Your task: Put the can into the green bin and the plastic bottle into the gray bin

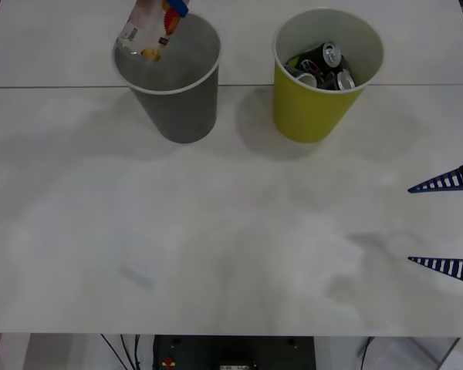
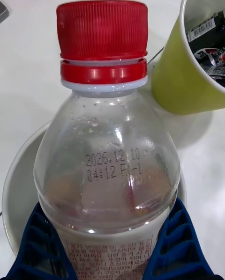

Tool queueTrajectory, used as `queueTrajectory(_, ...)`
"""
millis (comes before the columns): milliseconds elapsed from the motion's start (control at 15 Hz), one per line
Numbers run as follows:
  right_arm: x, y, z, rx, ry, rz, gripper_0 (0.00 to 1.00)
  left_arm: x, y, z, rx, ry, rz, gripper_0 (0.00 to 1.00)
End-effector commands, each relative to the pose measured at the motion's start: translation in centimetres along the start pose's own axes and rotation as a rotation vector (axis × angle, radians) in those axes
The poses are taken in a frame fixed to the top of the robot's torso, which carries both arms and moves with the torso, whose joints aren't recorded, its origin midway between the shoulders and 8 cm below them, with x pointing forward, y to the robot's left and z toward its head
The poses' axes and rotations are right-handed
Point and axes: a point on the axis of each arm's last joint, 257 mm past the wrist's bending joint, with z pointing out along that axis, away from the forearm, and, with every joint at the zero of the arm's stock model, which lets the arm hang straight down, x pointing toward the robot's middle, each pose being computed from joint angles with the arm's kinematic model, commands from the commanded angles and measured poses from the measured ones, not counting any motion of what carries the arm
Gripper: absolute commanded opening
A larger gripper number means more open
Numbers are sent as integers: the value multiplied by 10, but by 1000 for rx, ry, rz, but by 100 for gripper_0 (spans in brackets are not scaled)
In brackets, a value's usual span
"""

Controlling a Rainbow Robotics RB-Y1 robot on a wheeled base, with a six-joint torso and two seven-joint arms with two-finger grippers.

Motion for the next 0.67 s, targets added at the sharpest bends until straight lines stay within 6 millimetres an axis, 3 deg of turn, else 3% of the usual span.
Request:
queueTrajectory(67, 0, 0, 0, 0, 0, 0, 100, -1, -2, 0, 6, -2, -1, 15)
queueTrajectory(133, 0, 0, 0, 0, 0, 0, 100, -1, -2, 0, 7, -4, 2, 83)
queueTrajectory(200, 0, 0, 0, 0, 0, 0, 100, -2, -4, 0, 16, -8, 6, 100)
queueTrajectory(400, 0, 0, 0, 0, 0, 0, 100, -2, -6, -4, 38, -17, -1, 100)
queueTrajectory(667, 0, 0, 0, 0, 0, 0, 100, 25, 2, -31, 122, -28, -3, 100)
